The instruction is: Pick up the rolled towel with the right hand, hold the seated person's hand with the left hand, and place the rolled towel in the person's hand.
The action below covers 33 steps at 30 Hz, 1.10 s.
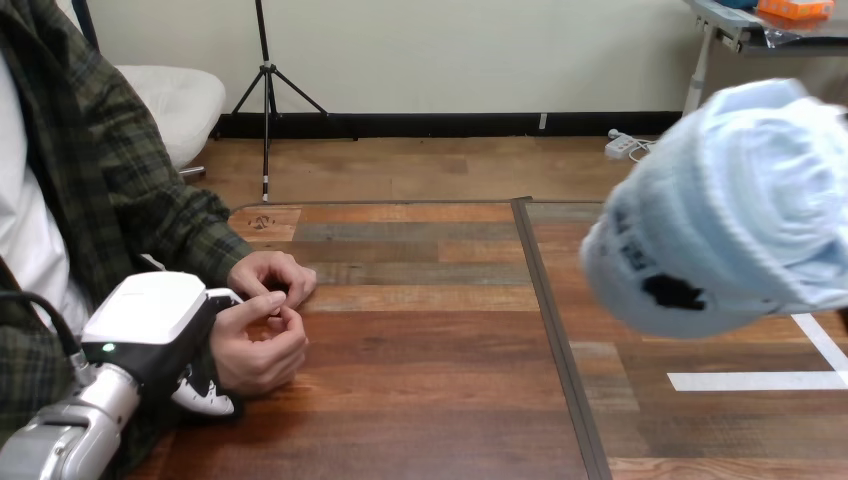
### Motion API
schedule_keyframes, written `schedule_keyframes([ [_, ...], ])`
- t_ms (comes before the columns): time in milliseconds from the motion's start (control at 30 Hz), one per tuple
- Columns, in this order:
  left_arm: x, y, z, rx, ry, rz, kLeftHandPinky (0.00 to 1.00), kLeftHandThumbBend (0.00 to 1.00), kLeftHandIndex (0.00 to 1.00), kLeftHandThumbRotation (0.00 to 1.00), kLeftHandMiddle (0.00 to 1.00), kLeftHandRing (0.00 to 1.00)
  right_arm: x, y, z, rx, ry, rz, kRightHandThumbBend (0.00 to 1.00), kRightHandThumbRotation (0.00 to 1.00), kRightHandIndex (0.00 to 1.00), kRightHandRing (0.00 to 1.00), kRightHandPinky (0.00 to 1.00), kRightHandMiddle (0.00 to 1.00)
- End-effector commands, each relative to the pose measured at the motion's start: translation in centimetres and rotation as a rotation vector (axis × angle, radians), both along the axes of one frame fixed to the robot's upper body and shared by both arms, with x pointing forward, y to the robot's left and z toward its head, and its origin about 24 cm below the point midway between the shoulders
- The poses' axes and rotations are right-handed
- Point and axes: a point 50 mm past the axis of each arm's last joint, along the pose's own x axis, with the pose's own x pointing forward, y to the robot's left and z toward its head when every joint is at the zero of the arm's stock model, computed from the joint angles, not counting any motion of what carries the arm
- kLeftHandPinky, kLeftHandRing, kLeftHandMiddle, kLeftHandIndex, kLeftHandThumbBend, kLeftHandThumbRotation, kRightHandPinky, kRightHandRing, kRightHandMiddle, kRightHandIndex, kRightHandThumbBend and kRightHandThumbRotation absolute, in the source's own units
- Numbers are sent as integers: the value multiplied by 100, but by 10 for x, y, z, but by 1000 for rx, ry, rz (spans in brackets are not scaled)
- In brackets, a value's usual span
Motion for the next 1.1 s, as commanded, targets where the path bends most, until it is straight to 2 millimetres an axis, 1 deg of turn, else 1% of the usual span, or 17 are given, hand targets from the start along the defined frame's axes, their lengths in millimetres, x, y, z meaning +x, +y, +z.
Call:
schedule_keyframes([
  [0, 3, -6, -13, -36, 45, -7, 61, 100, 71, 12, 68, 64, -7, -5, 23, -25, -127, -23, 67, 0, 20, 13, 9, 17],
  [267, 4, -10, -16, -68, 40, -21, 57, 100, 67, 9, 64, 60, -13, -11, 27, -38, -159, -54, 65, 1, 20, 13, 9, 17],
  [467, 3, -9, -19, -82, 37, -20, 54, 99, 64, 6, 61, 57, -15, -14, 28, -25, -173, -55, 64, 0, 20, 12, 8, 17],
  [533, 2, -9, -20, -87, 34, -21, 51, 98, 62, 5, 59, 54, -15, -15, 29, -20, -175, -52, 64, 0, 20, 12, 8, 17],
  [800, -3, -9, -21, -168, 10, -1, 47, 94, 56, 1, 53, 49, -14, -17, 29, 16, -177, -21, 65, 0, 21, 13, 7, 17],
  [1067, -7, -9, -22, -210, -19, 13, 43, 92, 50, 0, 48, 44, -14, -18, 29, 12, -181, -21, 65, 1, 22, 13, 8, 18],
])
